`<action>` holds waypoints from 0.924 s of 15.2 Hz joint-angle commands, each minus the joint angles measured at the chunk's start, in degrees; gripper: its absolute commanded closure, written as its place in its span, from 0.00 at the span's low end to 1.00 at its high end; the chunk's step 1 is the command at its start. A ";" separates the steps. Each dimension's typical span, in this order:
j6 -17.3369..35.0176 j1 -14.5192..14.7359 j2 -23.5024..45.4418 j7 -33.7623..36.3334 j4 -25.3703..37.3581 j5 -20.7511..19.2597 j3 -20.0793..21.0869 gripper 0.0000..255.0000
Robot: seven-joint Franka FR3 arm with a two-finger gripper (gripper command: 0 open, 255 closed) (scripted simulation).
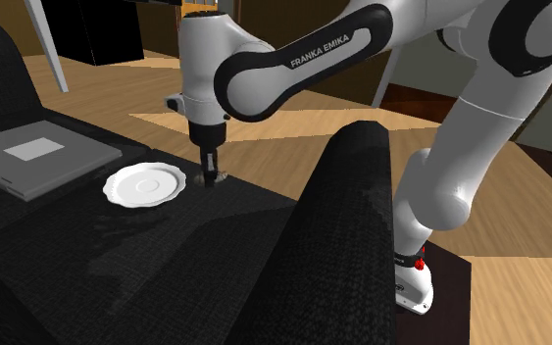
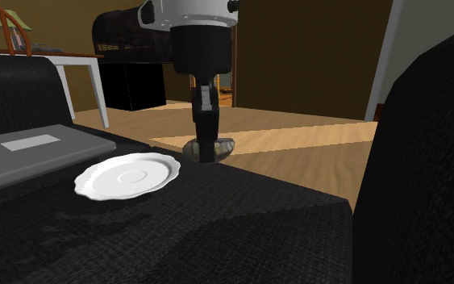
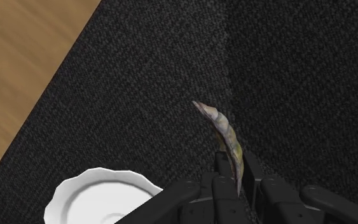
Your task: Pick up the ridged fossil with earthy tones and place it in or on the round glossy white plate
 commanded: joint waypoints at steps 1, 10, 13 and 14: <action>-0.89 -0.49 4.49 0.19 5.11 -1.80 -0.25 1.00; -8.47 0.88 25.29 0.88 32.36 -8.46 -1.91 1.00; -12.68 2.28 33.14 0.39 44.24 -10.12 -2.74 1.00; -14.38 2.88 36.02 0.11 48.80 -10.62 -3.04 1.00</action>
